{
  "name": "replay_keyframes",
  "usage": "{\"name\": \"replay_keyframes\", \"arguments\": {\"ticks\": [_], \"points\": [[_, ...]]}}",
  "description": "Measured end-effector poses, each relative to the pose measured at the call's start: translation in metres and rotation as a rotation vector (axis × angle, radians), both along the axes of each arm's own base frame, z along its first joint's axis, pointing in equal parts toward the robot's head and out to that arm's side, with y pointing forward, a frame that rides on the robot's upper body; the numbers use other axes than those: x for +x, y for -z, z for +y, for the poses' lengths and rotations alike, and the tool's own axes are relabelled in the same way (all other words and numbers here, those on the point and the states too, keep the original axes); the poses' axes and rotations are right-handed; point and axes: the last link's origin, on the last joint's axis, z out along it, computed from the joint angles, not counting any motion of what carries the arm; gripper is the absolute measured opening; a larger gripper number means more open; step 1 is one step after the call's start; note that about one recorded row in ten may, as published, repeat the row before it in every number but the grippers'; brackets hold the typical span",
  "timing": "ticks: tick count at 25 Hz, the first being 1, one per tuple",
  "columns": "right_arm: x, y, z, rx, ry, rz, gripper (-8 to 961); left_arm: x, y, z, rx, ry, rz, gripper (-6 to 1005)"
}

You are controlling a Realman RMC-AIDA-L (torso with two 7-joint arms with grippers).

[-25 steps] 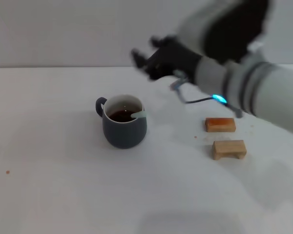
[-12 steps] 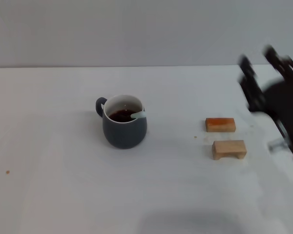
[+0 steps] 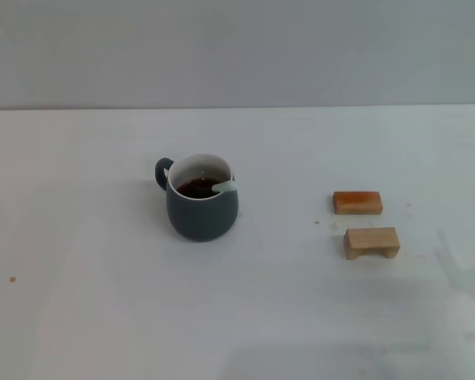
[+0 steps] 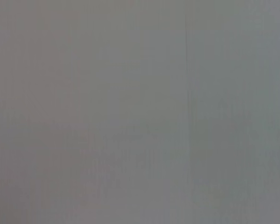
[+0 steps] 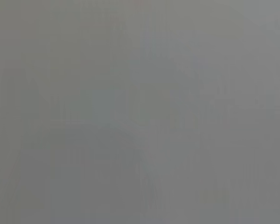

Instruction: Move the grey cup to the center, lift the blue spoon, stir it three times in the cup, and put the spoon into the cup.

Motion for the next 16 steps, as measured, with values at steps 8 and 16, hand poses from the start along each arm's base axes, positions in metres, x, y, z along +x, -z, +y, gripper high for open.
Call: {"name": "replay_keyframes", "arguments": {"ticks": [8,16], "points": [[0.0008,-0.0026,-0.0117,0.031,-0.045,-0.016,812,0.0025,0.0036,0.0043,-0.010,0.006,0.003,847],[-0.0007,-0.0003,-0.0103,0.030,-0.052,0.002,820,0.0021,0.0041,0.0034,-0.017,0.005,0.007,847]]}}
